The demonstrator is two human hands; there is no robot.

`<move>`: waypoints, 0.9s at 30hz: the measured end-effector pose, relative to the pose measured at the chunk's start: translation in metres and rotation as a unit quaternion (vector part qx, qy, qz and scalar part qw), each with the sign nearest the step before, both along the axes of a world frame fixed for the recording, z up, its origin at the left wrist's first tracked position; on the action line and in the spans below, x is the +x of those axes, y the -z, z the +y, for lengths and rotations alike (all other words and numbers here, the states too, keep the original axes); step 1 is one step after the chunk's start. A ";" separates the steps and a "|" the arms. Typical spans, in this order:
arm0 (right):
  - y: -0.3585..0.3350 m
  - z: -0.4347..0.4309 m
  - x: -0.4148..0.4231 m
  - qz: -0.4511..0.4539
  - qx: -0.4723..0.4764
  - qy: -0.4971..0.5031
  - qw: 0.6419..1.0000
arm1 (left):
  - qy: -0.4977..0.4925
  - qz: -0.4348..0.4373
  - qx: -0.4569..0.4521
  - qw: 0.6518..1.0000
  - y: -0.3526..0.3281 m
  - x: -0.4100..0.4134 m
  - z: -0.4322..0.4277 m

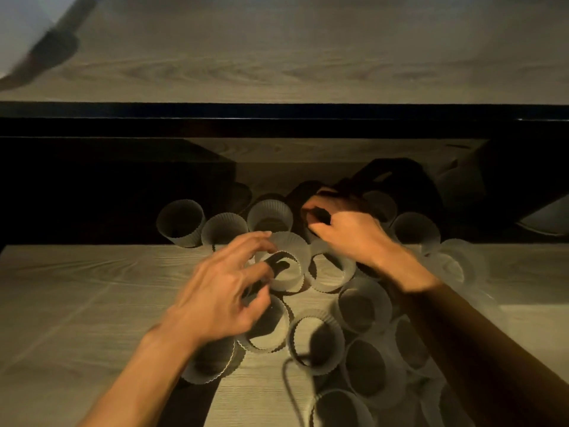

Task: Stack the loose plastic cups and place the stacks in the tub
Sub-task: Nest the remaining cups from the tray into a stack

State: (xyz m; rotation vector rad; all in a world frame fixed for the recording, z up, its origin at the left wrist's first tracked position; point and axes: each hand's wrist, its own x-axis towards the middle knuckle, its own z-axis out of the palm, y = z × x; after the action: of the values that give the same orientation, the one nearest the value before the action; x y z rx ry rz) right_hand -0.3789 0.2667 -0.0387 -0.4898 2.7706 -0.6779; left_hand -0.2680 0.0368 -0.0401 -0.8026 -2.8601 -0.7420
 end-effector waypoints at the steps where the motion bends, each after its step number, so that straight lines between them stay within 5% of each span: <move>1: 0.000 0.004 -0.002 0.023 -0.019 0.008 1.000 | 0.000 -0.001 -0.004 1.000 0.002 -0.001 0.000; 15: 0.011 0.071 -0.018 0.107 -0.028 0.174 0.979 | -0.046 0.019 0.009 0.999 -0.003 -0.037 0.059; 21: 0.017 0.098 -0.006 0.037 -0.078 0.216 0.973 | -0.088 -0.091 -0.036 0.991 -0.010 -0.069 0.122; 25: 0.006 0.123 -0.005 0.079 -0.112 0.251 0.958 | -0.112 -0.159 -0.051 0.980 -0.014 -0.086 0.165; 27: 0.006 0.138 -0.007 0.108 -0.054 0.260 0.958 | -0.124 -0.187 -0.045 0.974 -0.015 -0.092 0.185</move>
State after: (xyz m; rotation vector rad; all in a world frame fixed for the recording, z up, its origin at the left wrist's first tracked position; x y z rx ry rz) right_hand -0.3858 0.4050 -0.0451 0.1767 3.1062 -0.9362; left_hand -0.3601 0.2222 -0.0249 -0.3269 -3.2618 -0.8086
